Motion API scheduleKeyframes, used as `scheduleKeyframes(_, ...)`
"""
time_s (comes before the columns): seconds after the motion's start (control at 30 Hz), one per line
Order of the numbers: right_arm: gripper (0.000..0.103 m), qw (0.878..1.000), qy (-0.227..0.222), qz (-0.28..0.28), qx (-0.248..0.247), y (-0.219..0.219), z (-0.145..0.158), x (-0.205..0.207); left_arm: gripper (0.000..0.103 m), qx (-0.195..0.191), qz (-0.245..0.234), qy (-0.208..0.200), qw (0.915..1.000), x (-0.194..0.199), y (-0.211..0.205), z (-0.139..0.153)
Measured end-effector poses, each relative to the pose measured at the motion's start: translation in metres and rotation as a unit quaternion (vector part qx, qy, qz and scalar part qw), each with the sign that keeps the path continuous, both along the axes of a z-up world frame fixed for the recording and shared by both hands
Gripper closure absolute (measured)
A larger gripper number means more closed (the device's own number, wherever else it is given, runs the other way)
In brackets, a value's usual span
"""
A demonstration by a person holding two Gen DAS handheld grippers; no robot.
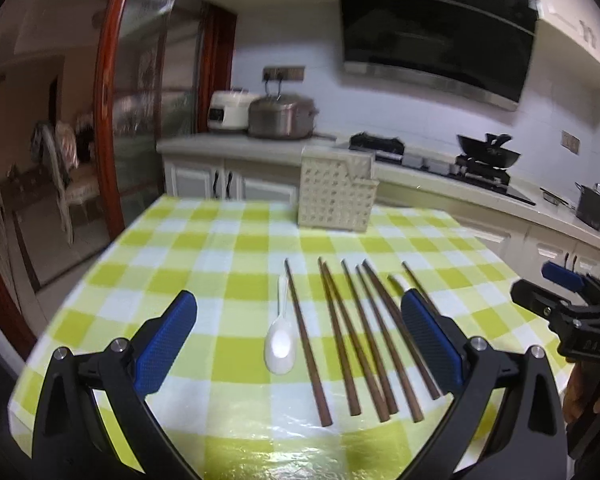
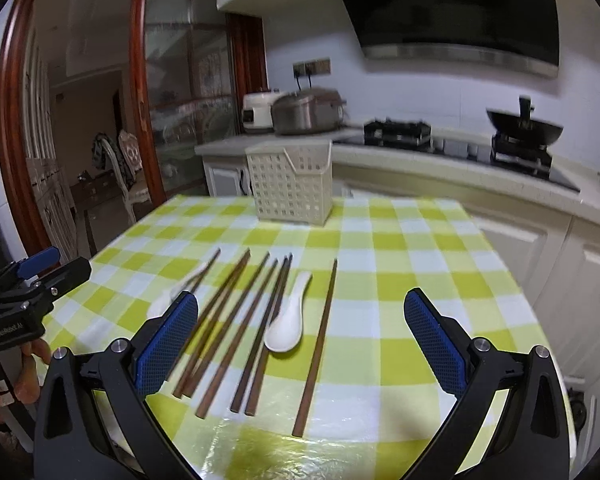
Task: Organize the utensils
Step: 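Lower the left tool onto one white spoon while the right tool lowers onto the other spoon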
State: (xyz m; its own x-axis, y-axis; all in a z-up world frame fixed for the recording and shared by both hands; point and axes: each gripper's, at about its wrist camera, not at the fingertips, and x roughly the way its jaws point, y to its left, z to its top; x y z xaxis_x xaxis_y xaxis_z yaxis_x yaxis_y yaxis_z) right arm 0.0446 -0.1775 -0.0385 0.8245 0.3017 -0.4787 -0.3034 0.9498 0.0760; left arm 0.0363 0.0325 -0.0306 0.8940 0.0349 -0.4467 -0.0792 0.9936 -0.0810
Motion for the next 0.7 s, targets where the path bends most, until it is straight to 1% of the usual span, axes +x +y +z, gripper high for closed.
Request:
scheduleKeyframes(0.13, 0.006, 0.999, 0.041, -0.009, -0.003, 0.001, -0.015, 0.027, 0.004, -0.005, 0.003, 0.060, 0.9982, 0.029, 0.009, -0.020)
scheduleKeyframes(0.17, 0.006, 0.998, 0.057, -0.012, -0.001, 0.001, -0.019, 0.036, 0.004, -0.012, 0.002, 0.076, 0.9970, 0.037, 0.012, -0.024)
scheduleKeyframes(0.23, 0.006, 0.997, 0.076, -0.016, 0.005, 0.002, -0.023, 0.049, 0.004, -0.033, 0.005, 0.094, 0.9950, 0.049, 0.020, -0.030)
scheduleKeyframes(0.27, 0.007, 0.996, 0.083, -0.017, 0.007, 0.003, -0.025, 0.056, 0.004, -0.042, 0.009, 0.102, 0.9939, 0.056, 0.023, -0.034)
scheduleKeyframes(0.3, 0.007, 0.996, 0.087, -0.018, 0.006, 0.004, -0.027, 0.061, 0.004, -0.047, 0.012, 0.119, 0.9917, 0.065, 0.028, -0.037)
scheduleKeyframes(0.4, 0.012, 0.994, 0.106, -0.018, 0.004, 0.013, -0.033, 0.080, 0.004, -0.034, 0.005, 0.162, 0.9862, 0.091, 0.032, -0.046)
scheduleKeyframes(0.43, 0.015, 0.993, 0.116, -0.019, 0.003, 0.016, -0.036, 0.088, 0.004, -0.024, 0.003, 0.170, 0.9852, 0.097, 0.031, -0.048)
scheduleKeyframes(0.47, 0.017, 0.992, 0.128, -0.019, 0.001, 0.020, -0.040, 0.096, 0.004, -0.006, 0.003, 0.185, 0.9826, 0.108, 0.031, -0.052)
scheduleKeyframes(0.53, 0.025, 0.989, 0.145, -0.018, -0.002, 0.027, -0.044, 0.108, 0.004, 0.010, 0.002, 0.204, 0.9788, 0.120, 0.030, -0.057)
scheduleKeyframes(0.57, 0.026, 0.988, 0.152, -0.018, -0.005, 0.031, -0.046, 0.114, 0.005, 0.010, 0.002, 0.210, 0.9775, 0.125, 0.032, -0.059)
scheduleKeyframes(0.63, 0.035, 0.987, 0.162, -0.018, -0.011, 0.037, -0.048, 0.123, 0.005, 0.006, 0.000, 0.226, 0.9741, 0.137, 0.035, -0.064)
scheduleKeyframes(0.7, 0.041, 0.984, 0.174, -0.018, -0.022, 0.045, -0.052, 0.136, 0.010, 0.002, -0.007, 0.238, 0.9712, 0.147, 0.037, -0.069)
